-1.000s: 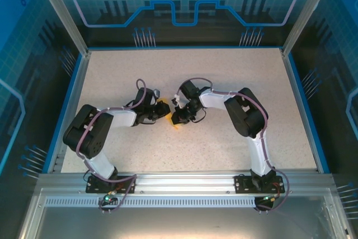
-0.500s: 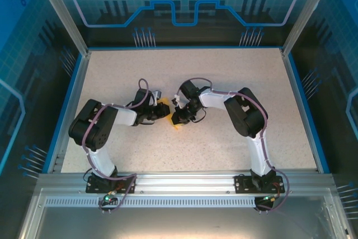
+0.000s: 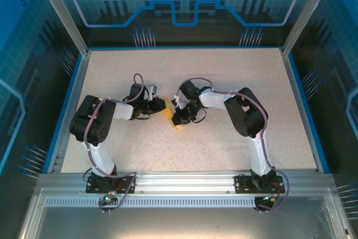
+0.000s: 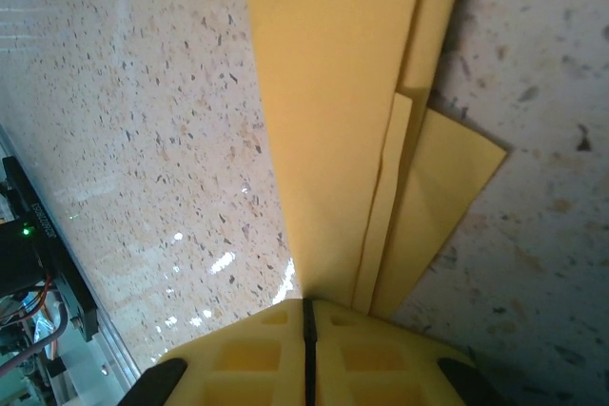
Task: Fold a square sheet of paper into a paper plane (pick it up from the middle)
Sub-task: Fold the wing for the fifth time at the center of the table, then turn over a paper plane at the center of the table.
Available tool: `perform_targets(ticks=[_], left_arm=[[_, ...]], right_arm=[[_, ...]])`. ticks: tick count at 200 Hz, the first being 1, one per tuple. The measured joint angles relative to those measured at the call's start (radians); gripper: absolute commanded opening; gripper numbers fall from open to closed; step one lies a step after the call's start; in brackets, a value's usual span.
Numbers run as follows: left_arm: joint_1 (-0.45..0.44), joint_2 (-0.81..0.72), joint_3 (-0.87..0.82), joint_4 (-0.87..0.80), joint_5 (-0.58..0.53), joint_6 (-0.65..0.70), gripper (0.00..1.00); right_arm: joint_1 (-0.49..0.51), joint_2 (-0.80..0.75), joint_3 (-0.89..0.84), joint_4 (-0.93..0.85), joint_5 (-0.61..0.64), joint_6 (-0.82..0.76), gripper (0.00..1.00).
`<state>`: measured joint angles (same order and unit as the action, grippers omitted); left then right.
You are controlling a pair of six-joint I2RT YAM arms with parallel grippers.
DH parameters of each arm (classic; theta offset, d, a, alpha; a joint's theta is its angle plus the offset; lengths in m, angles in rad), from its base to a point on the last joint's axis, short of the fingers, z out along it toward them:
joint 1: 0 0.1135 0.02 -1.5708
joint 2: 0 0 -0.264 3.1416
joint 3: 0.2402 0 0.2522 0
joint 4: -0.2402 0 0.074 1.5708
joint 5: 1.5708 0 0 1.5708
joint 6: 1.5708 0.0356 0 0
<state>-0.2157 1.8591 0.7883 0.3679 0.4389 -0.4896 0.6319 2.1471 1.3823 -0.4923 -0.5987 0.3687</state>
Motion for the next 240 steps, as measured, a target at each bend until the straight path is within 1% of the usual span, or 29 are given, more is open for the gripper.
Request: perform_targets(ticks=[54, 90, 149, 191, 221, 240], left_arm=[[0.019, 0.046, 0.087, -0.06, -0.005, -0.001, 0.19], [0.048, 0.065, 0.117, -0.068, -0.019, -0.009, 0.19], [0.061, 0.105, 0.178, -0.083, -0.032, -0.022, 0.19], [0.083, 0.111, 0.197, -0.088, -0.058, -0.037, 0.23], [0.099, 0.095, 0.204, -0.12, -0.085, -0.047, 0.27], [0.101, 0.045, 0.204, -0.175, -0.107, -0.058, 0.33]], right_arm=[[-0.005, -0.006, -0.016, 0.003, -0.011, -0.008, 0.09], [-0.01, -0.017, -0.035, 0.003, -0.016, -0.011, 0.09], [-0.013, -0.026, -0.049, -0.006, -0.02, -0.014, 0.09], [-0.019, -0.034, -0.06, -0.034, -0.031, -0.014, 0.09], [-0.021, -0.05, -0.063, -0.039, -0.025, -0.002, 0.15], [-0.025, -0.079, -0.063, -0.034, -0.004, 0.026, 0.27]])
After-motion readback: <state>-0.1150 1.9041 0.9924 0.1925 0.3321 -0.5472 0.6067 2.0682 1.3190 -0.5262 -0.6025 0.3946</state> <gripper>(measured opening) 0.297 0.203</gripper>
